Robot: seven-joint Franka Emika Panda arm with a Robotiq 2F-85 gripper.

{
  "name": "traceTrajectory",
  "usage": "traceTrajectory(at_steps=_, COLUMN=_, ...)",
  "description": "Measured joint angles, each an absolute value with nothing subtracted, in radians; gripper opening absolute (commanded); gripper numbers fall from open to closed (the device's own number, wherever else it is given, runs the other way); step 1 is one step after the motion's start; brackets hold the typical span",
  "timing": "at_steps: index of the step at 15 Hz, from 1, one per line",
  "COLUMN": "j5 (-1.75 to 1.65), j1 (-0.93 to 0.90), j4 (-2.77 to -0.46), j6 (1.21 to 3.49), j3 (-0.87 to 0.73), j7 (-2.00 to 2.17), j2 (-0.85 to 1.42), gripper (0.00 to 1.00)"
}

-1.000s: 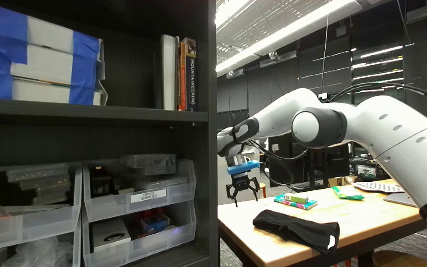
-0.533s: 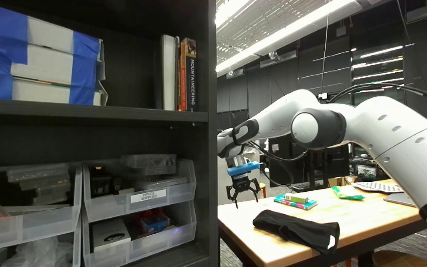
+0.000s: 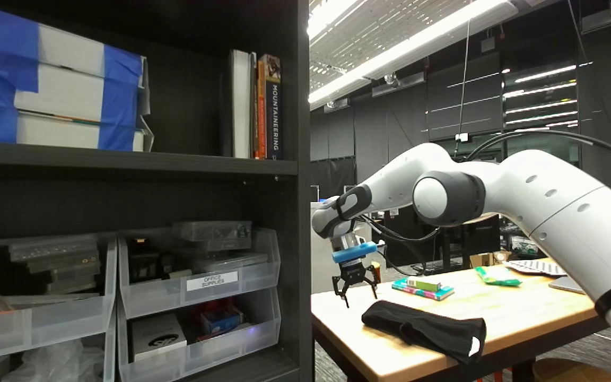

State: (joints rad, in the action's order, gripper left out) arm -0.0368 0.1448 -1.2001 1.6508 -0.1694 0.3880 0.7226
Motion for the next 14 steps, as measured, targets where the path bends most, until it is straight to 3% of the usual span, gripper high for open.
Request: traceTrajectory(at_steps=14, j5=-0.036, j1=0.183, j4=-1.12, j6=1.647, j3=-0.17, j7=0.358, j2=0.803, gripper=1.0)
